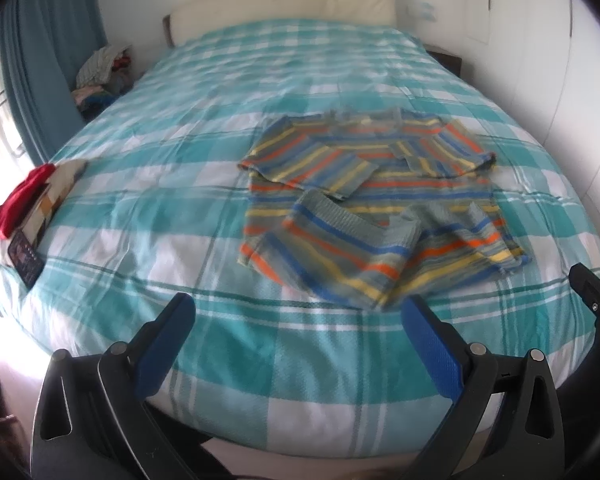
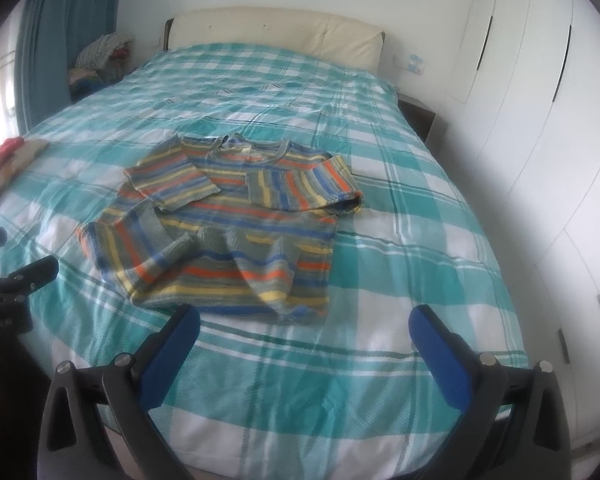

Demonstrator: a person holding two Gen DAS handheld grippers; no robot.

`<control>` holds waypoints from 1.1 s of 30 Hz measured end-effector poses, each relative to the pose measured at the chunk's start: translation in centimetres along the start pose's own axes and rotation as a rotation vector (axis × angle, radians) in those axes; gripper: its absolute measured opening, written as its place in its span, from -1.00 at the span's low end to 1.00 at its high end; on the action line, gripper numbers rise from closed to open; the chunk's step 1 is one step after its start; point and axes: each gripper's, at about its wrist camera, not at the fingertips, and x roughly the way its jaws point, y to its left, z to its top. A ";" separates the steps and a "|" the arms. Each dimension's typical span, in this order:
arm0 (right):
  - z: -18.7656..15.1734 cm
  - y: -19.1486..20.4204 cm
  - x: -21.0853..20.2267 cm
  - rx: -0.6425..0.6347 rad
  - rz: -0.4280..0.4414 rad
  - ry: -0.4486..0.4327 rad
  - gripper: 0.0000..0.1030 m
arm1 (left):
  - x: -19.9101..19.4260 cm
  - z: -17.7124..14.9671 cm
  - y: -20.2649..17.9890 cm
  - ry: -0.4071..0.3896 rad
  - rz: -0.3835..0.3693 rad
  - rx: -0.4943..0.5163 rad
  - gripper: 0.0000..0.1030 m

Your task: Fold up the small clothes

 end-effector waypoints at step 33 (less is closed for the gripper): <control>-0.5 0.4 0.0 0.016 0.032 0.009 1.00 | 0.4 -0.4 0.0 0.028 -0.041 -0.011 0.99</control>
